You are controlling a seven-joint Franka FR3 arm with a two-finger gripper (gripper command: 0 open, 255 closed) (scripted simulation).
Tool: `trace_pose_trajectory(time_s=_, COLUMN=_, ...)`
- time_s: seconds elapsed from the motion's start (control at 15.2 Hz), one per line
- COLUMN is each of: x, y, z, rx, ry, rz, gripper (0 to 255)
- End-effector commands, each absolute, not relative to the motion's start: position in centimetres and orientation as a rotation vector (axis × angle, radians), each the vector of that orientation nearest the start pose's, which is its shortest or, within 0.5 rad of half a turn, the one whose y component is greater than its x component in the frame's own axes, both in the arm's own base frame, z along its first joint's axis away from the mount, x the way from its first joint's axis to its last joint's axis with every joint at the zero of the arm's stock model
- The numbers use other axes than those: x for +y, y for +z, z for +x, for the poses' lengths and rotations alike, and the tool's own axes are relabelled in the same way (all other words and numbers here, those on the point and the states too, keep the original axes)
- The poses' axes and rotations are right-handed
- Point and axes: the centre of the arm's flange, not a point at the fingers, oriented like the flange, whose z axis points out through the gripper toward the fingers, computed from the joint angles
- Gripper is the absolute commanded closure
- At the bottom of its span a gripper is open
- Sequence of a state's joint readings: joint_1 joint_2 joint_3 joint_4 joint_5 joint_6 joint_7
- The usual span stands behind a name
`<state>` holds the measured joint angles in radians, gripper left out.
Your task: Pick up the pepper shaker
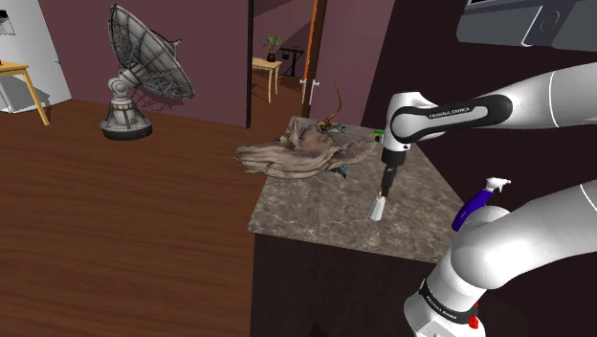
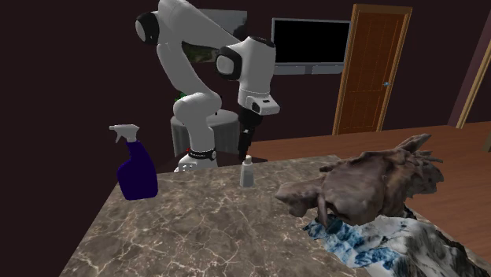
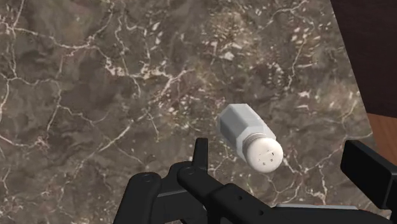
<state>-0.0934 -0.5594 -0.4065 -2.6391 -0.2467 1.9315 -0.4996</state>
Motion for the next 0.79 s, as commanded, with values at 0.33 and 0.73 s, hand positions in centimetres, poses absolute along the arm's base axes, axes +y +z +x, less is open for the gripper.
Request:
trace_pose_trajectory(time_s=0.33, x=-18.0, y=35.9, z=30.5, rx=-0.283, ry=0.243, rz=-3.051, gripper=0)
trace_pose_trajectory(time_s=0.73, x=-18.0, y=35.9, z=30.6, rx=-0.283, ry=0.243, rz=-3.051, gripper=255)
